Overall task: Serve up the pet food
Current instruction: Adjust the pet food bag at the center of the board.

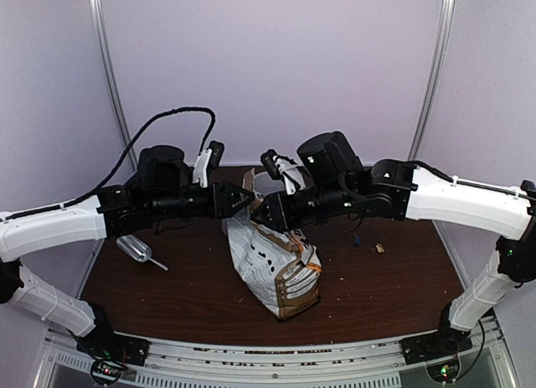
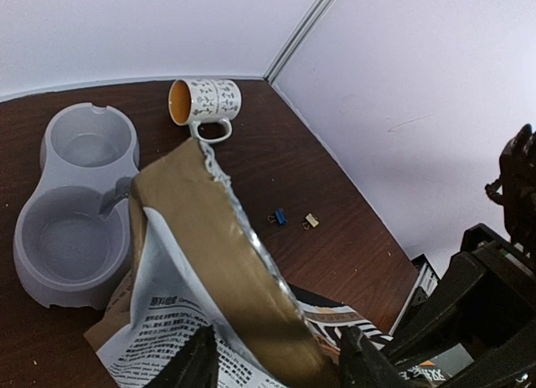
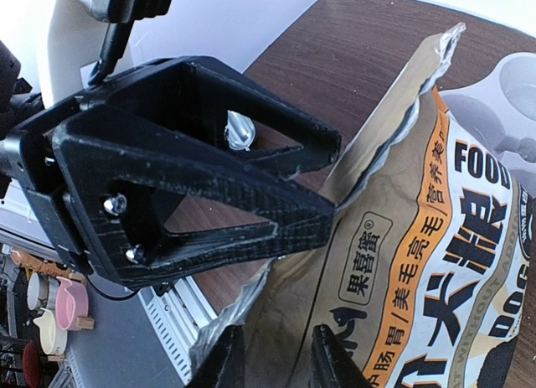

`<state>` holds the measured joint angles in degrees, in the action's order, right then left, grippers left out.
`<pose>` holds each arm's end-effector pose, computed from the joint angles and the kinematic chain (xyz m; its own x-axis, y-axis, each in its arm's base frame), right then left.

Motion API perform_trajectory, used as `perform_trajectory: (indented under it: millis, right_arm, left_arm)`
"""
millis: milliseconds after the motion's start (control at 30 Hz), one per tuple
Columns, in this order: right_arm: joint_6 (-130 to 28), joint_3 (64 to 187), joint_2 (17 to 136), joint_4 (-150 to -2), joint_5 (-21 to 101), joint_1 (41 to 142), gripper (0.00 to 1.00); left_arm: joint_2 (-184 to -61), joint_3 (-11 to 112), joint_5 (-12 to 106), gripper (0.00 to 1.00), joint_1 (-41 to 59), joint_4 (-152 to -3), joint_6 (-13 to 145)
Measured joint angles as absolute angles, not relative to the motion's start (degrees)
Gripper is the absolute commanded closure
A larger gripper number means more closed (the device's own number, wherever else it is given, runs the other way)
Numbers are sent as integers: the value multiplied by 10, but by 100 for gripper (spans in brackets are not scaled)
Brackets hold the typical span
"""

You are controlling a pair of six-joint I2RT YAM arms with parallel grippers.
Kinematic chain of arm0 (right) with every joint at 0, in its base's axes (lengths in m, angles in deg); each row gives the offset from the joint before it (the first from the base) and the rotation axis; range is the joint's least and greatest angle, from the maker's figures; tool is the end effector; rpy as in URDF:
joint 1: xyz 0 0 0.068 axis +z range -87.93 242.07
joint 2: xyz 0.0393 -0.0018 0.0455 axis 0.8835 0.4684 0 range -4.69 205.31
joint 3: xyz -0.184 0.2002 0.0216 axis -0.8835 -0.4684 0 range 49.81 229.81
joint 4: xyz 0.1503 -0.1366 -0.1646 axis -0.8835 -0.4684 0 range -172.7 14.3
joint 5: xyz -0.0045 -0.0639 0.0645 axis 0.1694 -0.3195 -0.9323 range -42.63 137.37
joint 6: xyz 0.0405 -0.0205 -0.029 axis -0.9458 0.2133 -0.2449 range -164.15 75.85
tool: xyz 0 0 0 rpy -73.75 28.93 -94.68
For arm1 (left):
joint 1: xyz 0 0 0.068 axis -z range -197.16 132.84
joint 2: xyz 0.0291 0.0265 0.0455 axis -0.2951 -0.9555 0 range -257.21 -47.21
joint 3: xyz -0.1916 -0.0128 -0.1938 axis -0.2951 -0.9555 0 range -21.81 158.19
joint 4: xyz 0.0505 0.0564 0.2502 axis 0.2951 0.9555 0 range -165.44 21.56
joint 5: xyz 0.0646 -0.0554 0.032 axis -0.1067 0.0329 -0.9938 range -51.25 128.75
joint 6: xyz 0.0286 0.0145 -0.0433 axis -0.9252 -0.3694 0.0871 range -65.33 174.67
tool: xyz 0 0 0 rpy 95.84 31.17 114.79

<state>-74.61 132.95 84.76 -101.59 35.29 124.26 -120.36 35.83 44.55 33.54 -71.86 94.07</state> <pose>0.1612 0.3216 0.3522 -0.6947 -0.2543 -0.6728 -0.6906 0.4972 0.5252 0.1866 -0.2335 0.3228 -0.6870 -0.1576 -0.7094 0.5103 0.5904 -0.6253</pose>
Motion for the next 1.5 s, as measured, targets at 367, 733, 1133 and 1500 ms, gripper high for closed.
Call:
perform_trajectory:
  millis: [367,733,1133,1500]
  right_arm:
    - [-743,1329,848,-1016,372,1248,72]
    - [-745,1329,848,-1018,399,1250,72]
    - [-759,1359,858,-1029,469,1251,68]
    - [-782,1368,874,-1014,521,1229,68]
  left_arm:
    - [-1201,358,443,61,336,-709,952]
    - [-1176,338,434,66,336,-708,963]
    - [-1178,326,435,72,336,-689,967]
    - [-1177,312,433,71,336,-689,966]
